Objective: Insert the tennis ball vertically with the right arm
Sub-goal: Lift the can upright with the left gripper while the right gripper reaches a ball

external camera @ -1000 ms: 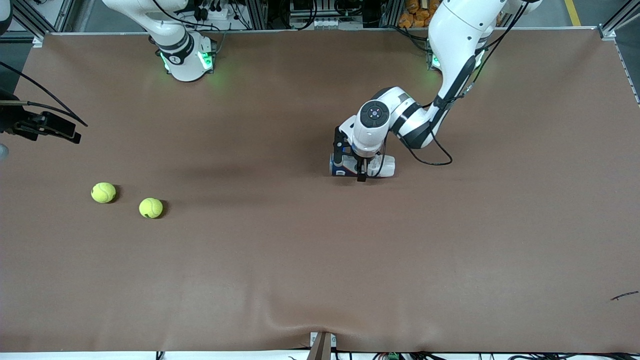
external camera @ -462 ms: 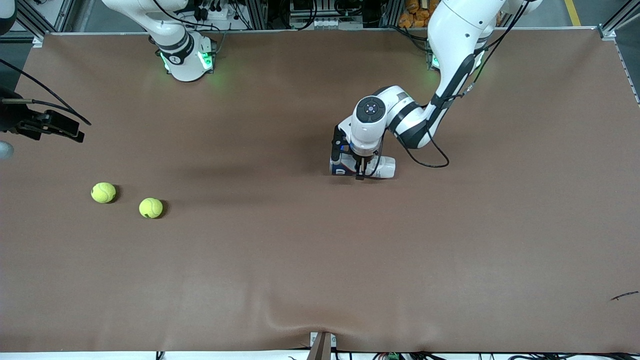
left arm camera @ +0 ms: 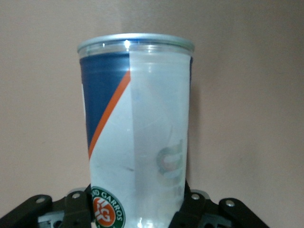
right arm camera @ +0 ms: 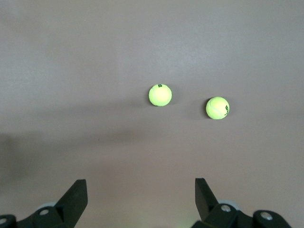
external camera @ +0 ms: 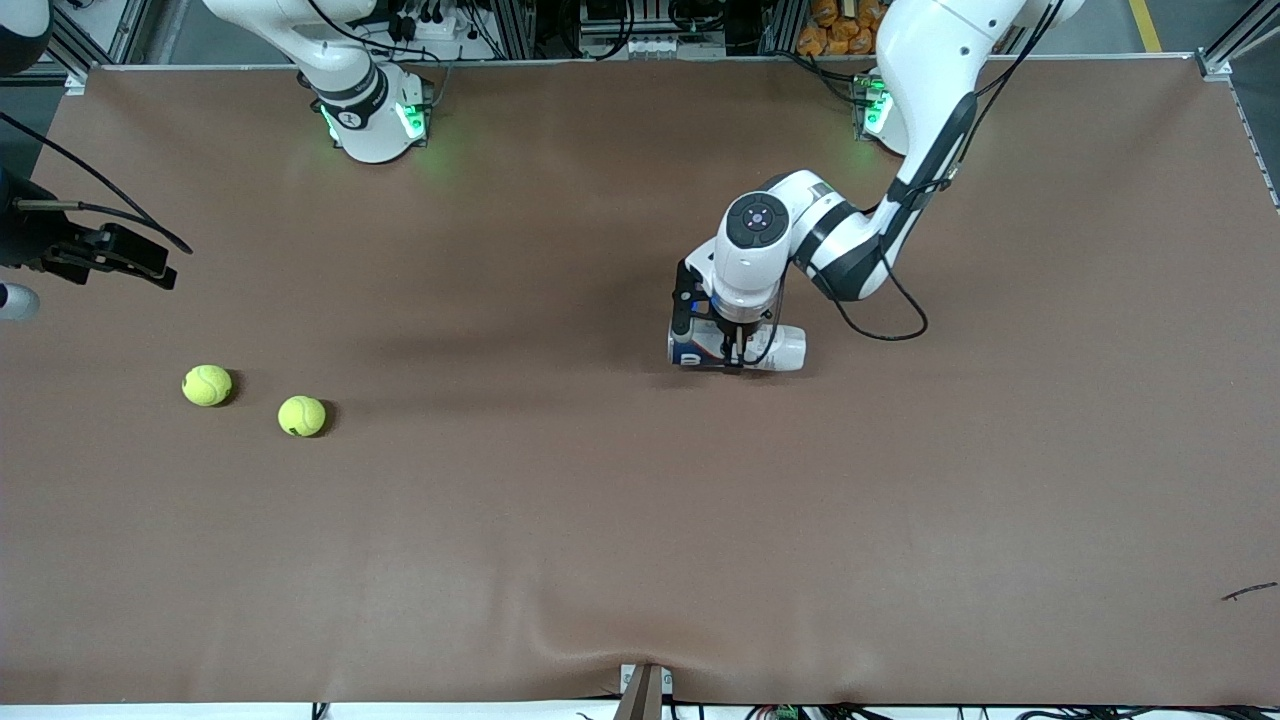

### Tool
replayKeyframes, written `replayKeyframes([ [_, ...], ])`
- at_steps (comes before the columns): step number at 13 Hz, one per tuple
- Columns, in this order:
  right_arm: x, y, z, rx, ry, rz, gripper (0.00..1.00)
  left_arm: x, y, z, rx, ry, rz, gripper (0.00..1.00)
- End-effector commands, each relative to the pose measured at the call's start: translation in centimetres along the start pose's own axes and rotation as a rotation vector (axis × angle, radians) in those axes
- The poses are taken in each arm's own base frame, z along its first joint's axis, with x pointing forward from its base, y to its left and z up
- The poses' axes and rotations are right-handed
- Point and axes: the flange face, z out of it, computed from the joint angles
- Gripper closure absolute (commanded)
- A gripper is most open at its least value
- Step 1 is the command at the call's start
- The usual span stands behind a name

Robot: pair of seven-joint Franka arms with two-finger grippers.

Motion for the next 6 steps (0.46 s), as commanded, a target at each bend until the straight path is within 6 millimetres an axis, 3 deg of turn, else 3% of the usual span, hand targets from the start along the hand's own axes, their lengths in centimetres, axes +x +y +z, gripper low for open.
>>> replayKeyframes([
  [1,-0.1,-0.3,0.3,-0.021,-0.001,0.023,0.0,-0.7,-2.7,-3.2,-0.027,0.076,0.013,0.4],
  [6,-0.1,-0.2,0.4,-0.021,-0.003,0.024,0.0,-1.9,-6.0,-6.6,-0.075,0.299,0.032,0.41],
])
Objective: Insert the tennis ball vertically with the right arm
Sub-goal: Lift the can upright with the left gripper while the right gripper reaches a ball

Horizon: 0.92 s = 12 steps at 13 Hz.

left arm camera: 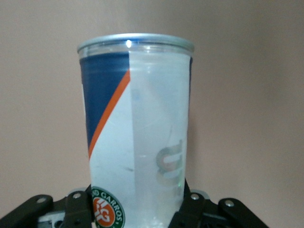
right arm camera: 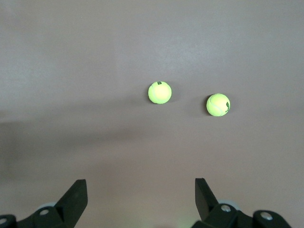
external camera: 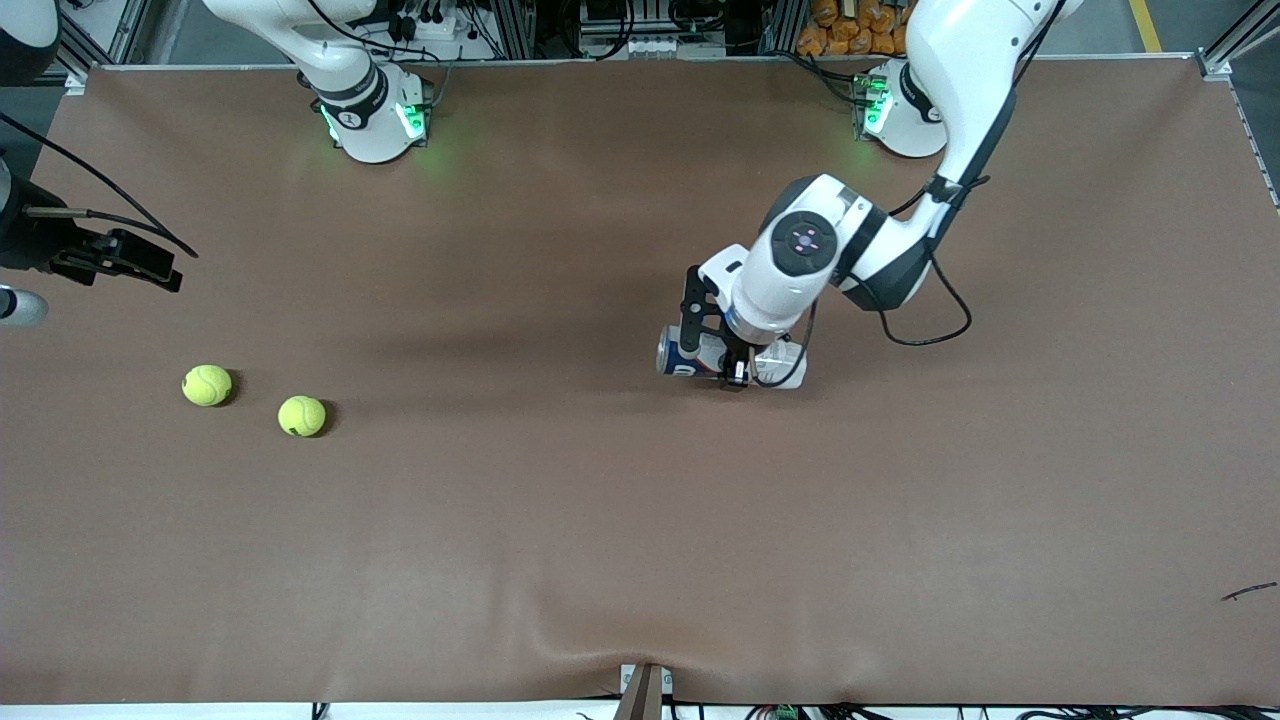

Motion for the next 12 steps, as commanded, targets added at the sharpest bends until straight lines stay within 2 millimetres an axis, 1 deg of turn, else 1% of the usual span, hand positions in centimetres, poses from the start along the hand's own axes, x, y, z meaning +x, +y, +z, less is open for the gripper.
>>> replayKeyframes([
  [1,-0.2,0.0,-0.1,-0.019,0.008,0.015,0.0,0.0,-1.5,-2.4,-0.029,0.159,0.026,0.41],
  [2,-0.3,-0.1,-0.2,-0.02,0.002,0.014,0.0,-0.4,-2.2,-3.1,-0.025,0.21,0.028,0.41],
  [4,-0.5,0.3,0.1,-0.021,-0.021,0.02,0.0,-1.2,-2.8,-3.4,-0.026,0.263,0.037,0.41],
  [6,-0.2,0.3,0.7,-0.024,-0.032,0.022,0.0,-2.8,-3.7,-2.9,-0.03,0.364,0.06,0.41],
  [7,0.2,0.5,1.1,-0.024,-0.035,0.025,0.0,-2.6,-4.2,-3.1,-0.018,0.448,0.077,0.41],
  [8,0.6,0.4,1.6,-0.027,-0.041,0.025,0.0,-2.6,-4.4,-2.4,-0.014,0.52,0.093,0.41],
  [10,1.5,0.4,2.9,-0.029,-0.053,0.026,0.0,-3.1,-4.5,-0.1,-0.017,0.608,0.102,0.42],
  [12,2.7,0.5,4.9,-0.033,-0.077,0.03,0.0,-2.8,-4.3,1.5,-0.001,0.74,0.075,0.42],
])
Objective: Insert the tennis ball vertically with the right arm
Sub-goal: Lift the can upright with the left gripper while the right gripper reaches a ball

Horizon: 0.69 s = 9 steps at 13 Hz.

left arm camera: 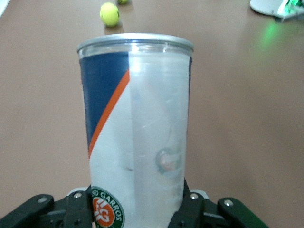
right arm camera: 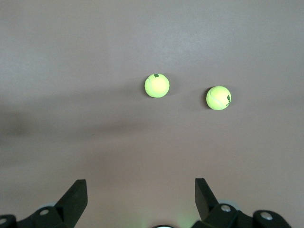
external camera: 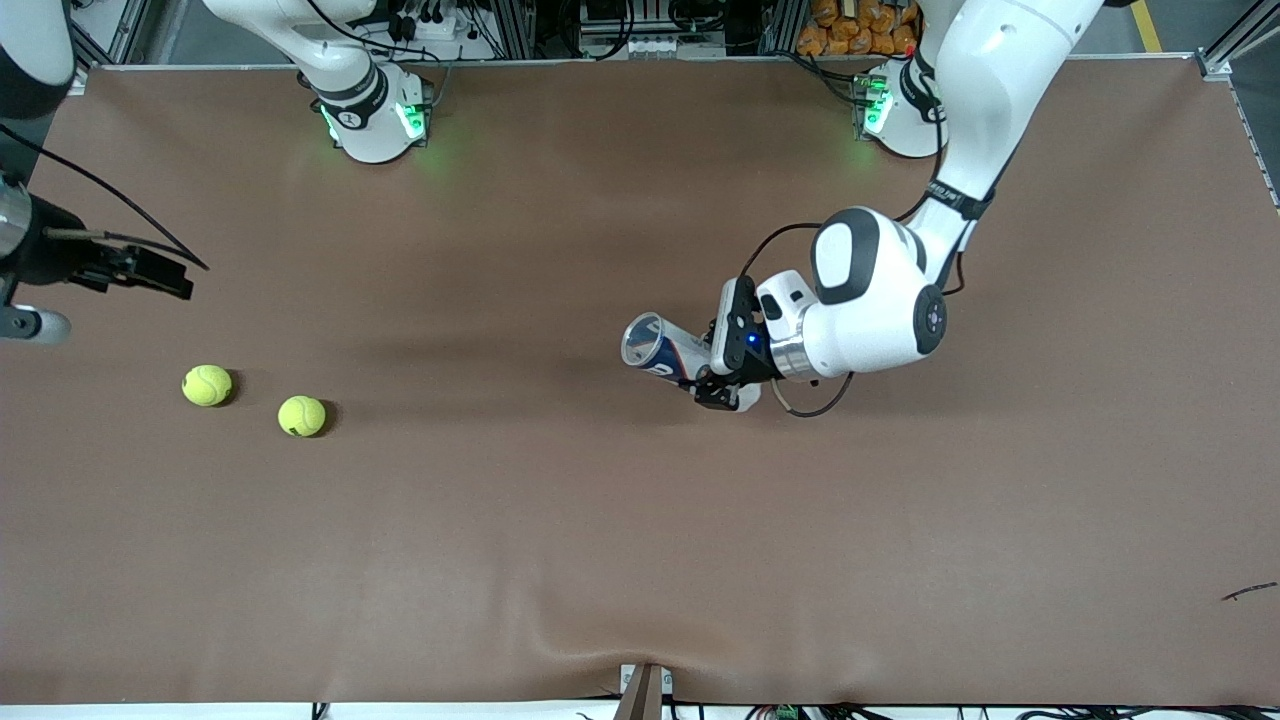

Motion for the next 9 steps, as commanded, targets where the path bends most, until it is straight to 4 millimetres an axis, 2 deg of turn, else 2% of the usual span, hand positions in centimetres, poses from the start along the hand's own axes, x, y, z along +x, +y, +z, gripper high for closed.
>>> replayKeyframes([
  [1,1.6,0.0,2.3,-0.027,-0.031,0.025,0.0,-1.1,-0.3,2.6,0.028,0.174,-0.006,0.42],
  [3,3.0,0.6,4.5,-0.047,-0.054,0.051,0.0,-3.0,0.4,6.0,0.066,0.293,-0.032,0.42],
  [5,4.4,0.0,6.2,-0.058,-0.049,0.042,0.0,-2.2,1.5,8.9,0.101,0.391,-0.057,0.42],
  [7,5.4,-0.8,7.9,-0.063,-0.053,0.034,0.0,-1.6,3.4,12.7,0.123,0.466,-0.096,0.42],
  [8,5.7,-0.7,9.0,-0.064,-0.056,0.036,0.0,-1.6,4.3,15.2,0.154,0.507,-0.098,0.42],
  [9,6.2,-0.2,10.6,-0.062,-0.057,0.043,0.0,-0.4,4.7,16.7,0.201,0.55,-0.084,0.42],
])
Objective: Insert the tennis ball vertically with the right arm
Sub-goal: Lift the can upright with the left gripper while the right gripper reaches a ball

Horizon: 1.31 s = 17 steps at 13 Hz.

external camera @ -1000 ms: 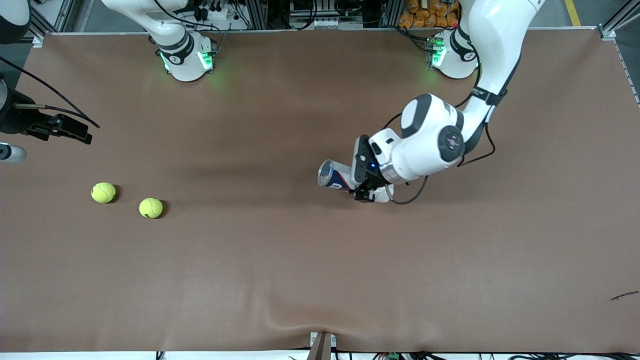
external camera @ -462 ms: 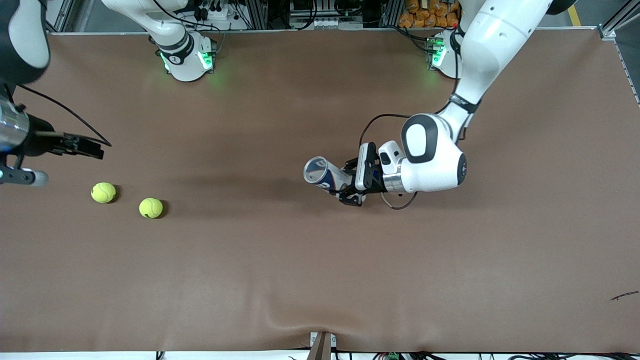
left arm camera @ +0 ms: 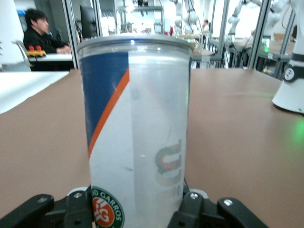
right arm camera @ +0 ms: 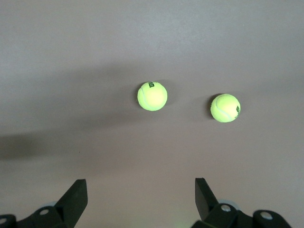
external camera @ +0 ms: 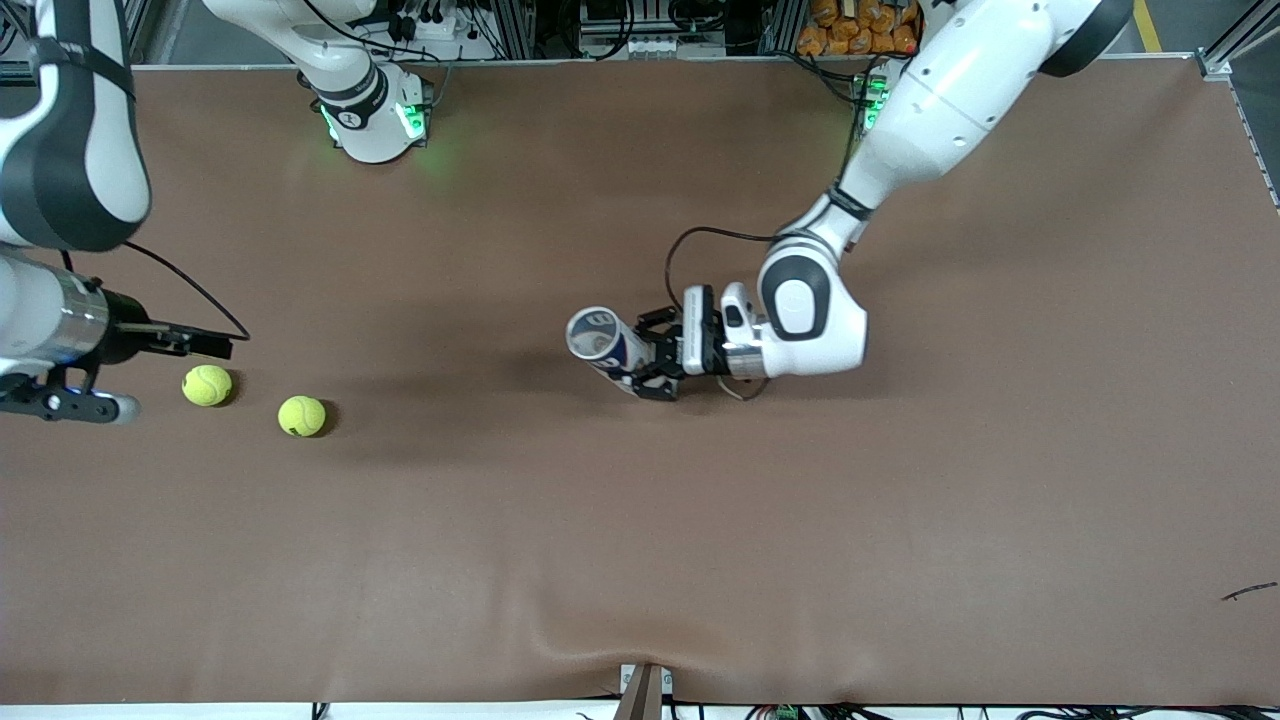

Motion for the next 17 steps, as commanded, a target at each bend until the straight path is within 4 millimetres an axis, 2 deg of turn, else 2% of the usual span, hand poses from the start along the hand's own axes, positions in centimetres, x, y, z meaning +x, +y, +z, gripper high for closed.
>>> replayKeyframes([
  [1,1.5,0.4,3.9,-0.025,0.004,0.024,0.0,-0.4,1.2,3.6,0.069,0.096,0.018,0.42],
  [4,2.9,0.1,8.1,-0.027,-0.002,0.019,0.0,-1.9,2.4,5.1,0.007,0.274,-0.015,0.42],
  [8,5.3,-0.1,14.3,-0.025,0.004,0.019,0.0,-3.8,3.1,5.2,0.005,0.282,-0.008,0.42],
  [10,5.0,0.1,18.5,-0.018,0.034,0.018,0.0,-5.4,3.4,5.5,0.01,0.282,-0.008,0.43],
  [12,4.6,0.5,23.0,-0.015,0.044,0.022,0.0,-5.8,3.6,5.7,0.004,0.291,-0.015,0.42],
  [13,4.5,1.4,24.6,-0.011,0.038,0.034,0.0,-6.1,3.7,5.7,0.004,0.289,-0.02,0.42],
  [15,4.3,2.0,26.5,-0.012,0.019,0.043,0.0,-6.1,3.7,5.7,0.003,0.289,-0.017,0.42],
  [17,4.5,1.9,26.8,-0.01,0.028,0.041,0.0,-6.2,3.8,5.8,0.001,0.288,-0.019,0.41],
])
